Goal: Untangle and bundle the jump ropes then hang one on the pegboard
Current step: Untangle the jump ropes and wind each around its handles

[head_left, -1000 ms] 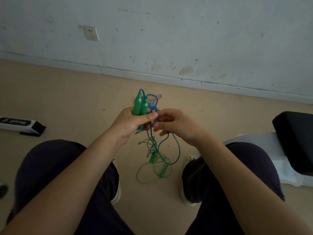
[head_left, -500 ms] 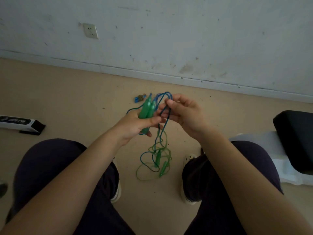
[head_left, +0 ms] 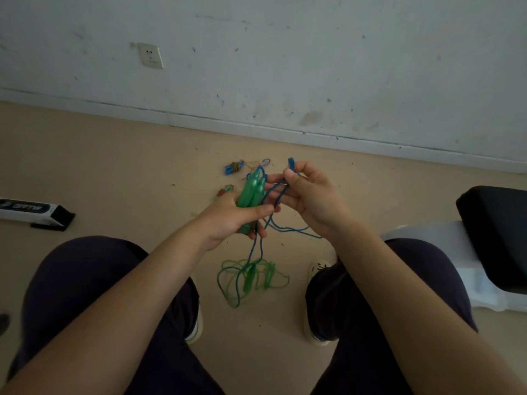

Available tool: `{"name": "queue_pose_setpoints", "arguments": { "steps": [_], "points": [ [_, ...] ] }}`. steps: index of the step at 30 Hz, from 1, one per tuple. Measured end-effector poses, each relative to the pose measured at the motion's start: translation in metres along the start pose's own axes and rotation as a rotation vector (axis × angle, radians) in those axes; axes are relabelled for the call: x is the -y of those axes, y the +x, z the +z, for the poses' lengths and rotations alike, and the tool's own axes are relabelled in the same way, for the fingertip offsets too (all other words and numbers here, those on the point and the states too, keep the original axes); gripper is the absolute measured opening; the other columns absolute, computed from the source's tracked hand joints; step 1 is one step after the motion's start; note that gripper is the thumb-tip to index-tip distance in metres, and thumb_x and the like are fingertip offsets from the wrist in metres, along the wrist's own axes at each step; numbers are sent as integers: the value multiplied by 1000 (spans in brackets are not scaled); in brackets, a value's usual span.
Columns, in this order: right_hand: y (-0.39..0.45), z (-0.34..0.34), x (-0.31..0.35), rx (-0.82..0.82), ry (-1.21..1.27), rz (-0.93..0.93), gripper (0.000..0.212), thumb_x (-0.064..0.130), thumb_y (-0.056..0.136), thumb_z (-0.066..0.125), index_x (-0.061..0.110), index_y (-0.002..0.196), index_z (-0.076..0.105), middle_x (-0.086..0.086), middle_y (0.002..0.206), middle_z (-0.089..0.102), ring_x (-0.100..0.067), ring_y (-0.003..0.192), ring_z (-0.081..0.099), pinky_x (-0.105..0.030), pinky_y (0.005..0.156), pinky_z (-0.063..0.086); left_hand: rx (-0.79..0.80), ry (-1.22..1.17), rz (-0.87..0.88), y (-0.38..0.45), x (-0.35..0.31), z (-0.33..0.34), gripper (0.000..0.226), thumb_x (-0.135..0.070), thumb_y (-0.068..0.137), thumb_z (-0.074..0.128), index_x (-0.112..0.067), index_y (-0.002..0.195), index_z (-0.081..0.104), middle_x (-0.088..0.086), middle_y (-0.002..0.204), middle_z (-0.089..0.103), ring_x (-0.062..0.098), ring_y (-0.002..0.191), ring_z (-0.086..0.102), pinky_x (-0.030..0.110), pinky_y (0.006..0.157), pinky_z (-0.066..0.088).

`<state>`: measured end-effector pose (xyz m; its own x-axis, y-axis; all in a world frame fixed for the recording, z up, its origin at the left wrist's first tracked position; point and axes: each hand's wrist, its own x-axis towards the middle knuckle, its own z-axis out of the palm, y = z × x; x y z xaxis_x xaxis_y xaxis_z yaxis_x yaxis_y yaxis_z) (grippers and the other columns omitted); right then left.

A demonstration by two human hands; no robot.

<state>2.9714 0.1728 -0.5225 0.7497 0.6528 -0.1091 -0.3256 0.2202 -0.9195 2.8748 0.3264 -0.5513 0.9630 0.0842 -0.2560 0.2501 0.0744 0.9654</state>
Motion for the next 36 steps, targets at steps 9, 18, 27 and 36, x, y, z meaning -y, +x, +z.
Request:
{"name": "queue_pose_setpoints", "arguments": {
  "steps": [9, 18, 27, 36],
  "points": [
    [5, -8, 7, -185, -316, -69, 6, 5, 90, 67, 5, 86, 62, -7, 76, 65, -18, 69, 65, -30, 62, 57, 8, 4, -60, 0, -4, -11, 20, -24, 85, 74, -8, 95, 70, 5, 89, 75, 20, 68, 71, 29, 54, 55],
    [6, -7, 7, -255, -253, -93, 2, 4, 90, 67, 2, 91, 66, -10, 66, 64, -21, 55, 63, -27, 54, 55, -78, 234, -1, -2, -8, -19, 9, -22, 87, 75, -15, 93, 78, -1, 84, 77, 6, 81, 69, 21, 60, 52],
    [1, -7, -11, 332, -659, 220, 20, 13, 87, 73, 15, 106, 73, -14, 110, 72, -15, 97, 66, -36, 93, 53, -182, -296, 150, -3, -17, -12, 13, -11, 95, 59, -6, 95, 71, 1, 82, 74, 12, 79, 71, 25, 65, 58],
    [3, -6, -13, 282, -787, 172, 6, 11, 87, 73, 8, 82, 71, -1, 70, 73, -9, 63, 67, -22, 64, 55, -281, -519, 213, 0, -18, -25, 13, -20, 90, 64, -15, 87, 76, 1, 87, 75, 10, 83, 71, 25, 71, 58]
  ]
}}
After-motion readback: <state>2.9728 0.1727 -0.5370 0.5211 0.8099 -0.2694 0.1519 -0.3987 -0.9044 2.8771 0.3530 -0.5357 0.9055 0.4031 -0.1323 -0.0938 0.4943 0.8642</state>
